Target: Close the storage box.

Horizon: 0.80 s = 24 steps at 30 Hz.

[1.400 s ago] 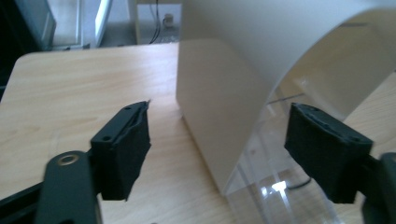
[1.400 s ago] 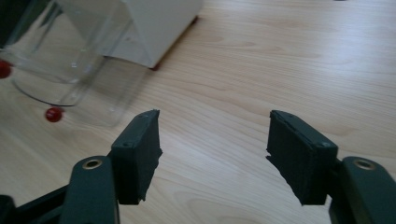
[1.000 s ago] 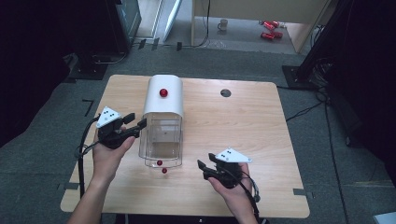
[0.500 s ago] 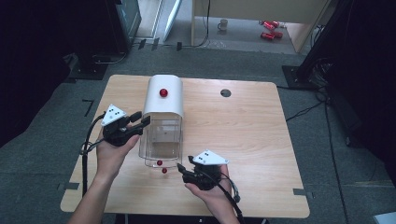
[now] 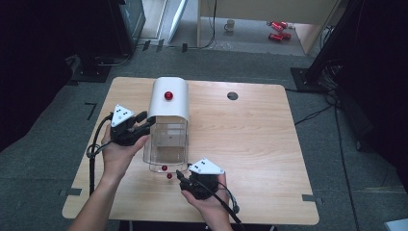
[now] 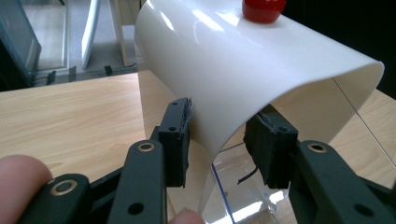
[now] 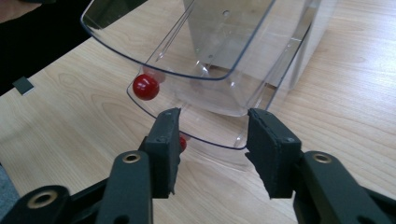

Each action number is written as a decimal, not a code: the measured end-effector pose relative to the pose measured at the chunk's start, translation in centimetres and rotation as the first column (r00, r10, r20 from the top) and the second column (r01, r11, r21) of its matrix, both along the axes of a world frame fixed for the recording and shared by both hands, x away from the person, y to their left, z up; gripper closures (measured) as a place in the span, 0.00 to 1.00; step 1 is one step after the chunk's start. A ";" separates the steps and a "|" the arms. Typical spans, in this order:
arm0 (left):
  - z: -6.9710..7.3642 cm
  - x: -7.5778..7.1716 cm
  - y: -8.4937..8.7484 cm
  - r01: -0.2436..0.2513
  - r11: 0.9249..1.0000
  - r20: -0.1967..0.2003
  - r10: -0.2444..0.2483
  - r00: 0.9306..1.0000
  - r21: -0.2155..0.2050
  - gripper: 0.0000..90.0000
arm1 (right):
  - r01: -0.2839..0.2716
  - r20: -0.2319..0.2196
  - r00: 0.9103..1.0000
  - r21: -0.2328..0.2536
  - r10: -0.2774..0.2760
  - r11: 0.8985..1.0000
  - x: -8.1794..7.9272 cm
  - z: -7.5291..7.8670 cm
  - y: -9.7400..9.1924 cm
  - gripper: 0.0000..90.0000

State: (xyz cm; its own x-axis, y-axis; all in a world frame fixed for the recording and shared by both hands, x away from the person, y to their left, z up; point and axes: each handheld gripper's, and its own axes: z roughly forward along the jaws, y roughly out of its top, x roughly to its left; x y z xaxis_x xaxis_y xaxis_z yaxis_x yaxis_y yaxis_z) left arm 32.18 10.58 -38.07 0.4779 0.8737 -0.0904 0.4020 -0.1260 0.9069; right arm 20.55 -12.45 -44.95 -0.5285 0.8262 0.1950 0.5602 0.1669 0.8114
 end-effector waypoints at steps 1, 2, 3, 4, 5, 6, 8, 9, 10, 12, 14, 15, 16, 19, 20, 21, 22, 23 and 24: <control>0.0 0.0 0.0 -0.003 1.000 0.002 0.003 1.000 -0.002 0.66 | -0.003 -0.001 1.000 0.000 0.003 1.000 0.0 -0.1 0.1 0.65; 0.0 -0.1 -0.1 -0.007 1.000 0.006 0.007 1.000 -0.001 0.67 | -0.010 -0.007 1.000 0.006 0.010 1.000 -0.1 -0.2 0.3 0.66; 0.0 -0.1 -0.1 -0.007 1.000 0.006 0.007 1.000 -0.001 0.66 | -0.010 -0.007 1.000 0.006 0.010 1.000 -0.1 -0.2 0.3 0.66; 0.0 -0.1 -0.1 -0.007 1.000 0.009 0.007 1.000 0.001 0.66 | -0.023 -0.010 1.000 0.015 0.023 1.000 -0.3 -0.3 0.8 0.67; -0.1 -0.1 -0.1 -0.006 1.000 0.011 0.006 1.000 0.003 0.66 | -0.028 -0.011 1.000 0.021 0.028 0.999 -0.3 -0.3 1.1 0.67; -0.1 -0.1 -0.1 -0.005 1.000 0.010 0.005 1.000 0.001 0.66 | -0.032 -0.013 0.999 0.025 0.032 0.999 -0.3 -0.4 1.3 0.67; -0.1 -0.1 0.0 -0.004 1.000 0.005 0.004 1.000 -0.010 0.66 | -0.036 -0.015 0.999 0.037 0.036 0.999 -0.2 -0.5 1.8 0.67; -0.1 -0.1 0.0 -0.003 1.000 0.003 0.003 1.000 -0.011 0.66 | -0.037 -0.014 0.999 0.037 0.038 0.999 -0.2 -0.5 2.0 0.67; -0.1 -0.1 0.0 -0.003 1.000 0.003 0.003 1.000 -0.011 0.66 | -0.037 -0.014 0.999 0.037 0.038 0.999 -0.2 -0.5 2.0 0.67; -0.1 -0.2 0.1 0.001 1.000 0.001 -0.001 1.000 -0.014 0.66 | -0.031 -0.010 0.999 0.046 0.032 0.998 0.1 -0.4 2.1 0.67; 0.0 -0.2 0.1 0.004 1.000 0.000 -0.003 1.000 -0.019 0.66 | -0.033 -0.017 0.999 0.048 0.034 0.998 0.3 -0.4 2.0 0.66; 0.0 -0.2 0.1 0.004 1.000 0.000 -0.003 1.000 -0.019 0.66 | -0.031 -0.017 0.999 0.047 0.032 0.998 0.3 -0.4 2.0 0.66; 0.0 -0.2 0.0 0.004 1.000 0.000 -0.004 1.000 -0.024 0.66 | -0.028 -0.016 0.999 0.045 0.029 0.999 0.4 -0.4 1.9 0.66; -0.1 -0.1 -0.1 0.002 1.000 0.000 -0.002 1.000 -0.027 0.66 | -0.017 -0.020 1.000 0.048 0.018 0.999 0.4 -0.4 1.7 0.64; -0.1 -0.1 -0.1 0.001 1.000 0.001 -0.001 1.000 -0.027 0.66 | -0.019 -0.021 1.000 0.051 0.020 0.999 0.4 -0.4 1.8 0.64; -0.1 -0.1 -0.1 0.001 1.000 0.001 -0.001 1.000 -0.027 0.67 | -0.019 -0.021 1.000 0.051 0.020 0.999 0.4 -0.4 1.8 0.64; -0.1 0.0 -0.1 0.000 1.000 0.000 0.000 1.000 -0.027 0.67 | -0.032 -0.023 0.999 0.054 0.033 0.998 0.4 -0.4 2.1 0.64; -0.2 0.0 0.0 -0.001 1.000 -0.003 0.001 1.000 -0.027 0.68 | -0.035 -0.024 0.999 0.056 0.037 0.998 0.4 -0.4 2.3 0.64; -0.2 0.0 -0.1 -0.001 1.000 -0.004 0.001 1.000 -0.026 0.68 | -0.043 -0.027 0.999 0.061 0.044 0.997 0.5 -0.5 2.5 0.64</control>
